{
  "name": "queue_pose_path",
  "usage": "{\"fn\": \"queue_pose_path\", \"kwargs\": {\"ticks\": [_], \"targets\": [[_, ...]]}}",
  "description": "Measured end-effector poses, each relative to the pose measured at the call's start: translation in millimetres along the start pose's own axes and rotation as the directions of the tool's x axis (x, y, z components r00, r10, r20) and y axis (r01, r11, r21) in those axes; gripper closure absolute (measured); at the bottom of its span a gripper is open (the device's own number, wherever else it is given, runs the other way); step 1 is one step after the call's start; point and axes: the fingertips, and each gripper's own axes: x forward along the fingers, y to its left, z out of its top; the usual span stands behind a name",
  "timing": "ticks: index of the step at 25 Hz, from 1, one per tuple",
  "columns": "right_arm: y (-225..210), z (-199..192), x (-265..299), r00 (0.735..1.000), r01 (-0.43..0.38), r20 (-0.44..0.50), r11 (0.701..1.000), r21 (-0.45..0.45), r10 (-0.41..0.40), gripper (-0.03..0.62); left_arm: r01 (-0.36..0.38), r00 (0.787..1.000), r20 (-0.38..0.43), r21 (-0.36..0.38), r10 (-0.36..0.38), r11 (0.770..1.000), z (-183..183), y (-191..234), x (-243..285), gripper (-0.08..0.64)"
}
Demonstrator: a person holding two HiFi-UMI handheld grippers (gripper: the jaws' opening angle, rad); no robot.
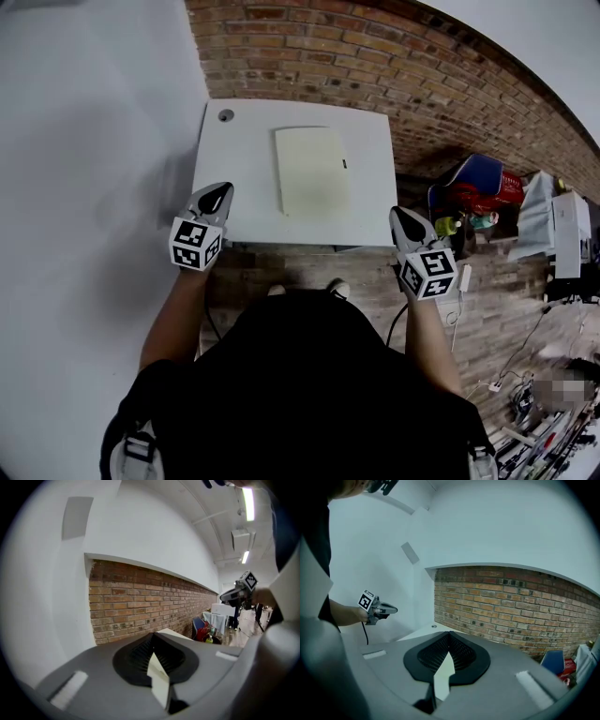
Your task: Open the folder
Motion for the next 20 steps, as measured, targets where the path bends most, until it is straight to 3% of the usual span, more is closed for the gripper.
{"fn": "queue_pose_path", "kwargs": {"ticks": [11,20], "targets": [[-8.3,1.9,5.1,0.996,-0.085,0.025,0.996,-0.019,0.086,0.591,-0.073,0.997,0.015,0.019,0.073,0.997,12.3,-13.2,-13.2,0.558],[-46.7,2.3,7.2,0.988,-0.143,0.058,0.989,-0.024,0.144,0.591,-0.121,0.993,-0.004,0.045,0.122,0.992,23.7,-45.9,-4.5,0.558]]}}
